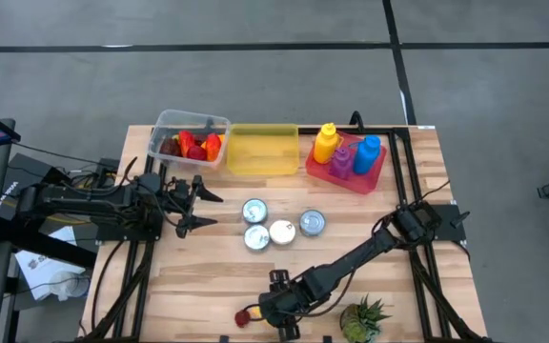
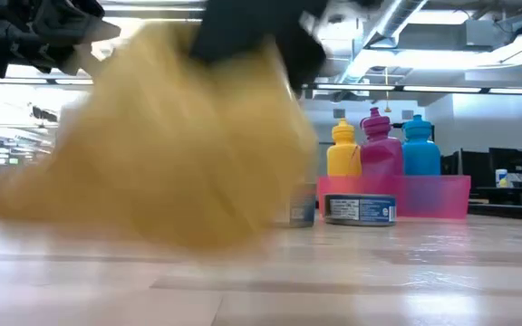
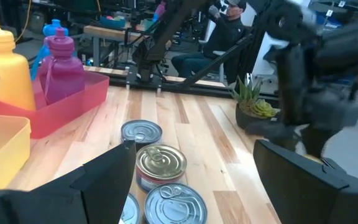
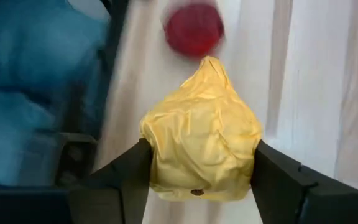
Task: Pick & Place Food Item
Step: Put the yellow pear into the transparent bin
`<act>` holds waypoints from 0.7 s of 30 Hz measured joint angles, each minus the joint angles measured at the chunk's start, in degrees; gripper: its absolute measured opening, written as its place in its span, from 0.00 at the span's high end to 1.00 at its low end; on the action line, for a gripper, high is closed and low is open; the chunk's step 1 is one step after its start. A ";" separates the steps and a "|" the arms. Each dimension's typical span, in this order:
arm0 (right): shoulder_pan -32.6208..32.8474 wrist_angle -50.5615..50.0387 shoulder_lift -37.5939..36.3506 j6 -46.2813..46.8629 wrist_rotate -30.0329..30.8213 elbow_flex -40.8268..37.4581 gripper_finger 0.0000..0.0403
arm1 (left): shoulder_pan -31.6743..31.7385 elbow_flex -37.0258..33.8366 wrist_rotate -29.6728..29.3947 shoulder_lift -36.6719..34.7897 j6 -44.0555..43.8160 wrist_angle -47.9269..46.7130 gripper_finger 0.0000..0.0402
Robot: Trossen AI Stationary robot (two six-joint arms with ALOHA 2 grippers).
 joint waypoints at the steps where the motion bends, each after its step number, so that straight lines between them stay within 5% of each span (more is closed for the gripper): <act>1: -0.22 0.37 -0.49 -0.09 0.15 0.28 0.46 | 0.00 0.00 -0.08 0.00 0.01 0.00 0.21; 5: -0.18 -3.43 -3.84 -0.80 3.07 0.07 0.47 | 0.00 0.00 -0.21 -0.08 0.33 0.08 0.21; 11: 0.28 -4.26 -9.77 -5.69 15.17 0.07 0.47 | 0.00 0.01 -0.41 -0.43 2.52 0.34 0.21; 16: -0.84 7.34 -9.88 -15.32 18.02 -0.10 0.47 | 0.00 0.02 -1.74 -1.13 4.39 0.75 0.21; 21: -3.46 32.33 -9.11 -23.89 11.62 -6.82 0.47 | 0.00 0.02 -4.01 -1.36 5.91 0.79 0.21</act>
